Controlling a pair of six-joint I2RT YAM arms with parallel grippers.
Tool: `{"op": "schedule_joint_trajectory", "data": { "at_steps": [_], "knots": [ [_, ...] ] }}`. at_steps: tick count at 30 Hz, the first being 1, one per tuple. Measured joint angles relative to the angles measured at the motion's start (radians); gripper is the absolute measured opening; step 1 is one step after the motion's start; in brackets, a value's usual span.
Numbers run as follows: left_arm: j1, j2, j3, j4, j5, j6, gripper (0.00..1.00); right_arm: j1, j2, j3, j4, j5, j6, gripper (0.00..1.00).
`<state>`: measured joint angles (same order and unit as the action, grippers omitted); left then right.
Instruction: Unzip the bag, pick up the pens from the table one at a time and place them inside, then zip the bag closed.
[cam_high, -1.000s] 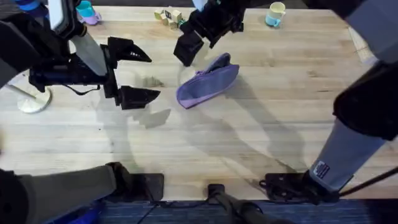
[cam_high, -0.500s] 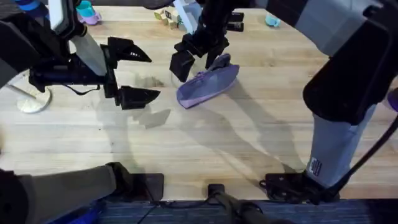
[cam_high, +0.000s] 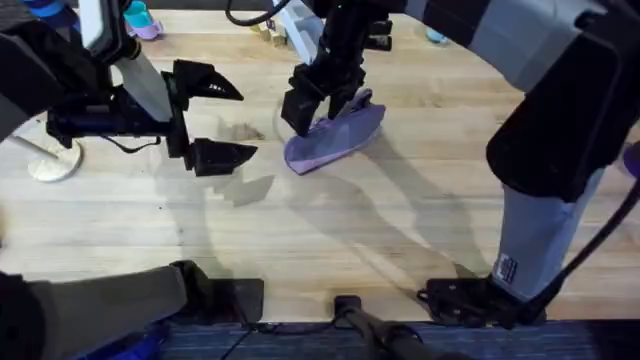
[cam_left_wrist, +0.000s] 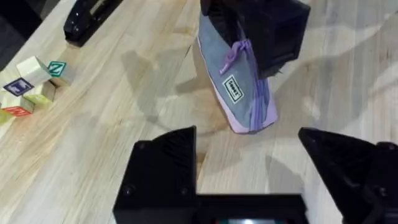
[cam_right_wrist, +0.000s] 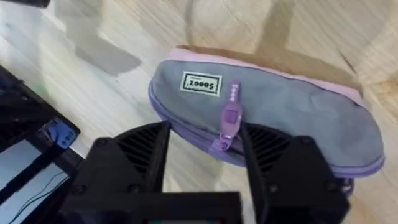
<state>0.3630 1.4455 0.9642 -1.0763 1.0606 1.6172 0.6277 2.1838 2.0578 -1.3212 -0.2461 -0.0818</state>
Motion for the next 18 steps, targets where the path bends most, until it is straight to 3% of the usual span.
{"op": "schedule_joint_trajectory", "data": {
  "at_steps": [13,18],
  "knots": [
    [0.0,0.0,0.0,0.0,-0.014,0.0,0.995,0.006,0.0,0.0,0.009,-0.018,0.006,0.057],
    [0.0,0.0,0.0,0.0,-0.015,0.0,0.995,0.007,0.0,-0.001,0.008,-0.025,0.008,0.032]
  ]
}}
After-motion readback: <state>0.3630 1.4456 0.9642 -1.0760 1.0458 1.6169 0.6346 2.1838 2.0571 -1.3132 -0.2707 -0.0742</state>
